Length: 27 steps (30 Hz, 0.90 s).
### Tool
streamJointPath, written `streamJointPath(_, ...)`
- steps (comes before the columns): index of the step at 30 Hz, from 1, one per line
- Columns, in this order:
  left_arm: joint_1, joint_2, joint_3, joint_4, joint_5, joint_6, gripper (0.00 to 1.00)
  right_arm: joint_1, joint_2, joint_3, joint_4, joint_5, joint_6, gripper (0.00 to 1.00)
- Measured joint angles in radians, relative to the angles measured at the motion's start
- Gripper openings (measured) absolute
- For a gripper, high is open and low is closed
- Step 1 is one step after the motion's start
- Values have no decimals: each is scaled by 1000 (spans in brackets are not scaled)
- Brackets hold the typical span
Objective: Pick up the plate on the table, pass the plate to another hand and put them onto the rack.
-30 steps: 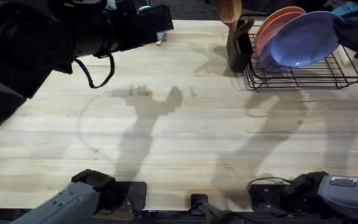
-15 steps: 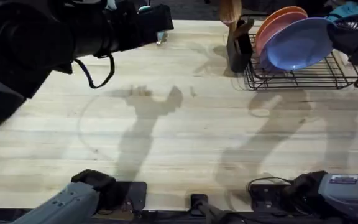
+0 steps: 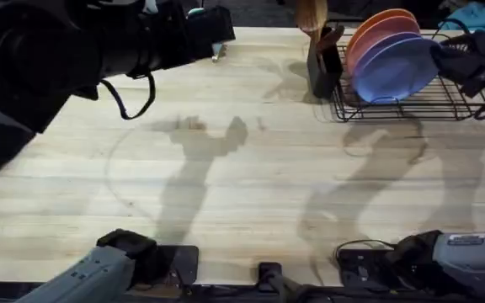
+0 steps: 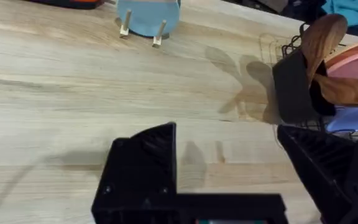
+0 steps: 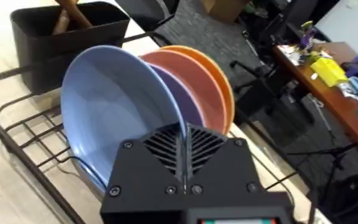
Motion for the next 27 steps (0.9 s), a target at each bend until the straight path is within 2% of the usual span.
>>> streamJointPath(12,0,0,0,0,0,0,993,0,28,2,-66,44,-11,30)
streamJointPath(17,0,0,0,0,0,0,993,-4,28,3,-86,125,-13,30)
streamJointPath(27,0,0,0,0,0,0,993,-45,28,3,-87,140,-21,31)
